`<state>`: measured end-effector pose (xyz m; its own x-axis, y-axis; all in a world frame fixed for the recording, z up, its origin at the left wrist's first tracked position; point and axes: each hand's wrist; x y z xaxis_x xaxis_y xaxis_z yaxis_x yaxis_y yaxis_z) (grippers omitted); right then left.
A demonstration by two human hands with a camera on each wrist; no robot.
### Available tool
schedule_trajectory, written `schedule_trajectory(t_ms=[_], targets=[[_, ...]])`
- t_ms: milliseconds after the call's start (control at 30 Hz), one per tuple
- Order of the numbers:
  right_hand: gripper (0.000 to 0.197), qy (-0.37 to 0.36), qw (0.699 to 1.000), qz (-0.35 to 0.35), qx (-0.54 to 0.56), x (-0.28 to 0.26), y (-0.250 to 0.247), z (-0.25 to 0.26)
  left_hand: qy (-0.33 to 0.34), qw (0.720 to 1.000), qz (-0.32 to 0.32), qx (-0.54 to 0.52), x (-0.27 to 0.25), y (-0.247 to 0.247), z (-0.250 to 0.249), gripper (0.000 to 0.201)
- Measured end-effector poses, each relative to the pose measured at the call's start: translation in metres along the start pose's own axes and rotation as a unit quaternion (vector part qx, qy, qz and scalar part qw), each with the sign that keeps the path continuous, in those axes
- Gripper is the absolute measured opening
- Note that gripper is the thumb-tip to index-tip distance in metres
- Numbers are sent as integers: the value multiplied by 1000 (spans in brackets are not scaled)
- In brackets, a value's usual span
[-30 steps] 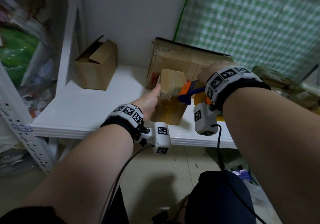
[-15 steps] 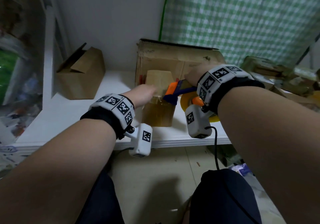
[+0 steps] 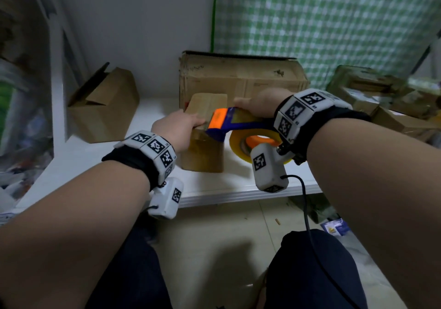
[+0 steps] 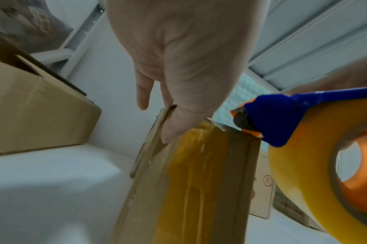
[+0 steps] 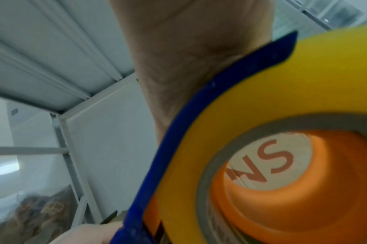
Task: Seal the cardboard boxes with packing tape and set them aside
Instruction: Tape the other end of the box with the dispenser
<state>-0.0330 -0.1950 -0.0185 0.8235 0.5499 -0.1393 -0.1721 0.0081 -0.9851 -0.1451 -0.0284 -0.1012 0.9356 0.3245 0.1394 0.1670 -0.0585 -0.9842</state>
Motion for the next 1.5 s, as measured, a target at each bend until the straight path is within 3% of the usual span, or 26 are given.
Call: schedule_trajectory(t_ms=[167, 433, 667, 900, 1133, 1300, 1400, 1500], targets=[[68, 45, 965, 98, 240, -12, 5, 0, 15, 1000, 16, 9, 0, -13, 12, 53], [41, 21, 907, 243, 343, -8, 2, -30, 41, 997, 15, 66, -2, -4, 3, 71], [36, -27, 892, 211, 398, -6, -5, -38, 20, 999, -21, 46, -2, 0, 3, 74], [54, -45, 898, 203, 388, -1, 1, -46, 12, 999, -16, 41, 0, 1, 1, 74], [34, -16, 889, 210, 406, -2, 1, -69, -4, 999, -13, 50, 0, 6, 1, 72], [41, -11, 912, 168, 374, -2, 13, -73, 4, 998, -8, 66, -4, 0, -5, 73], [41, -8, 909, 170, 380, -2, 18, -74, 10, 994, 42, 98, -5, -12, -13, 73], [43, -8, 907, 165, 387, -1, 24, -74, -22, 980, 168, 106, 0, -38, -27, 69]])
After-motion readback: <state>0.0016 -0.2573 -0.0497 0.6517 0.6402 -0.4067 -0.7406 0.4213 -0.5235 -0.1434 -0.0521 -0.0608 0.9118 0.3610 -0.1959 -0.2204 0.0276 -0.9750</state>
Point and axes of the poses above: each hand's wrist, its own x-axis towards the middle knuckle, its own y-axis out of the palm, z = x × y, and after that the axes turned 2 degrees about -x, right-handed
